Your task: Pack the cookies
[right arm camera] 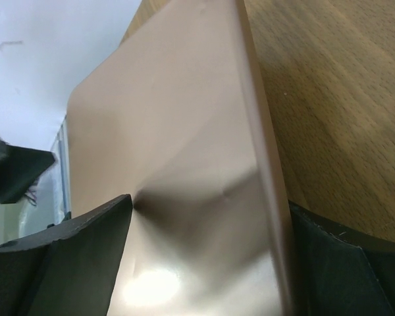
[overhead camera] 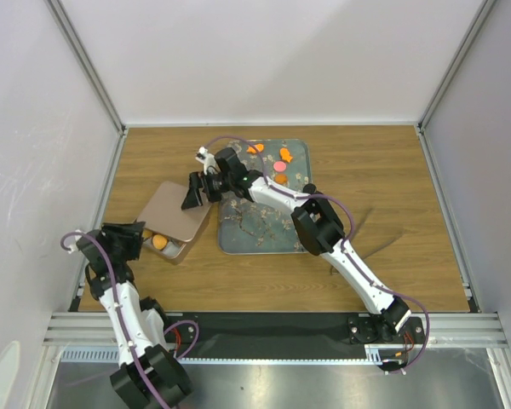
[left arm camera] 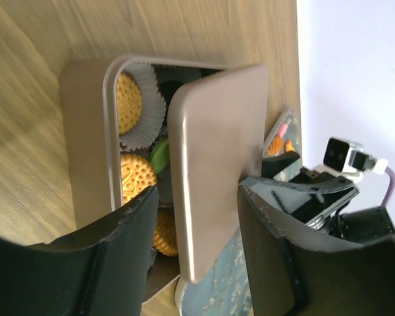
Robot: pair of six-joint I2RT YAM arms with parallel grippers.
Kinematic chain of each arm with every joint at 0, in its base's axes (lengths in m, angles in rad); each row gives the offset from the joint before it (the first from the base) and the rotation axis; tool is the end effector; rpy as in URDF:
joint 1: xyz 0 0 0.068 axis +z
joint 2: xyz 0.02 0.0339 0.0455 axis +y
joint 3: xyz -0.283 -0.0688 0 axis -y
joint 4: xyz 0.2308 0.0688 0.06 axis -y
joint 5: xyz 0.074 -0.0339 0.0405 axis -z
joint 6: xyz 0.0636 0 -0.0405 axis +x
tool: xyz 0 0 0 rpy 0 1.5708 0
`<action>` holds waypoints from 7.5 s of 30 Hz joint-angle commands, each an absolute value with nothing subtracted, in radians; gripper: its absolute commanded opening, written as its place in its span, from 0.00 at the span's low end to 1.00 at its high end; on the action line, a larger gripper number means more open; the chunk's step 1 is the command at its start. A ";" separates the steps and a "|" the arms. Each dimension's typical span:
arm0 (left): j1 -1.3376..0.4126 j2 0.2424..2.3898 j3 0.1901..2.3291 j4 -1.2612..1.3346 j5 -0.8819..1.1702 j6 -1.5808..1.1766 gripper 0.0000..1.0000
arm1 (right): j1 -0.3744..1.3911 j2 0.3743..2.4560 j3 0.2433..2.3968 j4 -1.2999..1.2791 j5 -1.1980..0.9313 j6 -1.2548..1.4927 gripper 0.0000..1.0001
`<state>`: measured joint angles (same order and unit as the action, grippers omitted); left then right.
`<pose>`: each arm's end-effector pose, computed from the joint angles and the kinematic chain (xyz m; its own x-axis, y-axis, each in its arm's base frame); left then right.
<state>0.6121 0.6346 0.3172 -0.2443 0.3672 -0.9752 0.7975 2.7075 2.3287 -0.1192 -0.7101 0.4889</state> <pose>0.1301 0.0635 0.1952 -0.0065 -0.9486 -0.3165 -0.5222 0.2731 -0.8079 0.4039 0.4732 0.1445 -0.7373 -0.2455 -0.6294 -0.6756 0.2663 0.6875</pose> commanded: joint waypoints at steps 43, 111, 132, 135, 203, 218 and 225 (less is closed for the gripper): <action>0.528 0.818 0.448 -0.345 0.259 -0.824 0.70 | 0.885 2.583 2.322 -0.268 -0.472 0.334 0.95; 0.465 0.887 0.399 -0.272 0.270 -0.833 0.67 | 1.052 2.551 2.393 -0.408 -0.391 0.098 1.00; 0.448 0.900 0.370 -0.238 0.265 -0.854 0.57 | 1.100 2.571 2.407 -0.439 -0.356 0.040 1.00; 0.446 0.910 0.370 -0.235 0.265 -0.856 0.57 | 1.101 2.577 2.407 -0.439 -0.348 0.044 1.00; 0.246 0.758 0.954 -0.597 0.080 -0.574 0.70 | 0.790 2.071 2.033 -0.238 -0.353 0.319 1.00; -0.371 0.887 1.152 -0.615 -0.014 -0.373 0.72 | 0.684 1.375 1.355 -0.310 0.193 0.356 1.00; -0.393 0.864 1.065 -0.546 0.072 -0.314 0.72 | 0.649 1.154 1.175 -0.348 0.276 0.382 1.00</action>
